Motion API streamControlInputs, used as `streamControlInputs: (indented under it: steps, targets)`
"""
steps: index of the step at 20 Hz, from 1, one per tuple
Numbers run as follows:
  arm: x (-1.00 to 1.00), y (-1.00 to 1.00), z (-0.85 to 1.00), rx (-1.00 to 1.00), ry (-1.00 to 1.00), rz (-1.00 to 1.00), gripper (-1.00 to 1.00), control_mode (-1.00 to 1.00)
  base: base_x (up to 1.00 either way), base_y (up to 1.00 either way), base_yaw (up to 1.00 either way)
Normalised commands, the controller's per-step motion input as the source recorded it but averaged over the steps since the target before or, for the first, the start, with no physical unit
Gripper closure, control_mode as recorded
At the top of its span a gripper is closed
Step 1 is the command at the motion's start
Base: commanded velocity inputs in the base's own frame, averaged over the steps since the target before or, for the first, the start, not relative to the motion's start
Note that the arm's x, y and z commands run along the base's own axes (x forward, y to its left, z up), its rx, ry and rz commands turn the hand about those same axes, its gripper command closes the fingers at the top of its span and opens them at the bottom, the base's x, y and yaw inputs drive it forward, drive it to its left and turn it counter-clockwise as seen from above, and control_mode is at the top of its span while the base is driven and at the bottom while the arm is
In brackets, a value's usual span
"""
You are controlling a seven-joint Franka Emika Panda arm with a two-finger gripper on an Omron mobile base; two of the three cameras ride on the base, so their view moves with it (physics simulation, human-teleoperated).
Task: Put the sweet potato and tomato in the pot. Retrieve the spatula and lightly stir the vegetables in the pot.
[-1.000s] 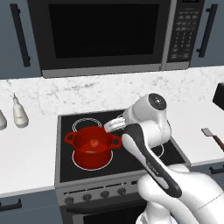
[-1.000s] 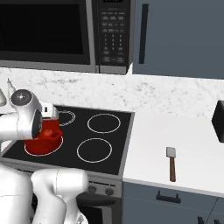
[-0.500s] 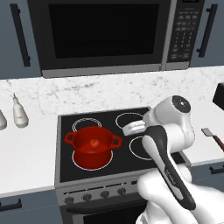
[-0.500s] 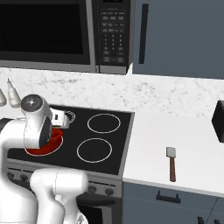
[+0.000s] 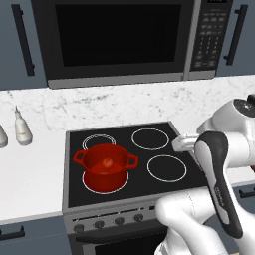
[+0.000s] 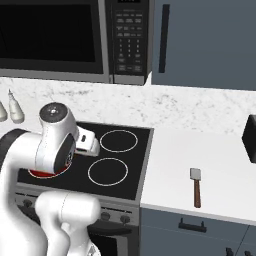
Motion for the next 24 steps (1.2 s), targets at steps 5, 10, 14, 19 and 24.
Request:
streamControlInputs:
  steps: [5,10,14,19,24]
  targets:
    - [-0.16,-1.00,-0.23,0.00,0.10,-0.17,-1.00,-1.00,0.00,0.00,0.00]
    - [0.00,-1.00,-0.29,0.00,0.08,-0.15,-1.00,-1.00,0.00,0.00,0.00]
    - [0.03,-1.00,-0.34,0.00,0.13,-0.08,-1.00,-1.00,0.00,0.00,0.00]
    - [0.16,-1.00,-0.54,0.00,0.14,-0.01,-1.00,-1.00,0.00,0.00,0.00]
    - [0.41,-1.00,-0.35,-0.02,0.13,0.00,-1.00,-1.00,0.00,0.00,0.00]
